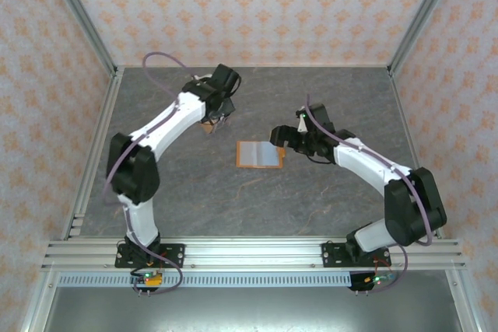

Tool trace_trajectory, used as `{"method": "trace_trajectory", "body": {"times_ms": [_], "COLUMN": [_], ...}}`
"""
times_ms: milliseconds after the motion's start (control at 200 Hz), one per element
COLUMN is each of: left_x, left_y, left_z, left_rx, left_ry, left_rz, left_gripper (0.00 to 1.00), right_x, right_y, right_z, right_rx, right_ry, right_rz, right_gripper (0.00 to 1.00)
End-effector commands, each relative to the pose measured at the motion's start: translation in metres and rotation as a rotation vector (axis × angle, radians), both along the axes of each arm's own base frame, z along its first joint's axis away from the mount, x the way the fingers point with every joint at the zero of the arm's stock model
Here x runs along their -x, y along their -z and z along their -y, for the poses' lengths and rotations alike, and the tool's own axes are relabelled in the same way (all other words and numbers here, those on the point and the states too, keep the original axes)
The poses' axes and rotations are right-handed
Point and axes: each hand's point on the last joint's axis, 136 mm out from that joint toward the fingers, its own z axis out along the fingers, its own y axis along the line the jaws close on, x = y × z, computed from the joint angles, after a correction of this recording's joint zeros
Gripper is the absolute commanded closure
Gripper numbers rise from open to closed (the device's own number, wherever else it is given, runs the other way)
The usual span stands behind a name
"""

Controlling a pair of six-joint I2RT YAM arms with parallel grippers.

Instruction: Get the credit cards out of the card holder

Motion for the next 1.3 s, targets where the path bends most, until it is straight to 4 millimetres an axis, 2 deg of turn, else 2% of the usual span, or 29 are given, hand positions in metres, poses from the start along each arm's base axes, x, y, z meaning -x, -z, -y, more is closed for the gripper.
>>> {"method": "trace_trajectory", "body": {"times_ms": [0, 55, 140, 335, 400, 485, 606, 756, 1056, 1226, 1296], "left_x": [0.018, 0.03, 0.045, 0.072, 0.074, 0.074, 0.073, 0.075, 0.075, 0.077, 0.077], "left_y": [0.012, 0.019, 0.032, 0.072, 0.082, 0.092, 0.104, 0.121, 0.137, 0.14, 0.14], "left_z": [0.034, 0.045, 0.06, 0.08, 0.086, 0.089, 0.085, 0.09, 0.09, 0.092, 0.093], "left_rx": [0.139, 0.188, 0.266, 0.326, 0.343, 0.341, 0.31, 0.319, 0.305, 0.322, 0.326], "left_ry": [0.132, 0.172, 0.215, 0.255, 0.258, 0.259, 0.231, 0.232, 0.225, 0.22, 0.224], "left_rz": [-0.027, -0.043, -0.068, -0.137, -0.146, -0.166, -0.193, -0.237, -0.277, -0.289, -0.289], "left_gripper": [0.38, 0.38, 0.4, 0.51, 0.57, 0.61, 0.61, 0.63, 0.65, 0.73, 0.77], "right_x": [0.004, 0.007, 0.009, 0.021, 0.022, 0.022, 0.021, 0.018, 0.012, 0.01, 0.012], "right_y": [0.002, 0.008, 0.019, 0.049, 0.057, 0.063, 0.069, 0.077, 0.08, 0.087, 0.089], "right_z": [-0.018, -0.023, -0.021, -0.013, -0.013, -0.016, -0.019, -0.02, -0.017, -0.014, -0.017], "right_rx": [0.042, 0.073, 0.135, 0.211, 0.223, 0.23, 0.227, 0.253, 0.313, 0.346, 0.34], "right_ry": [-0.047, -0.042, 0.025, 0.11, 0.109, 0.101, 0.094, 0.097, 0.091, 0.087, 0.072], "right_rz": [-0.011, -0.032, -0.048, -0.112, -0.142, -0.163, -0.181, -0.205, -0.203, -0.213, -0.224], "right_gripper": [0.13, 0.19, 0.24, 0.35, 0.4, 0.47, 0.48, 0.48, 0.48, 0.48, 0.53]}}
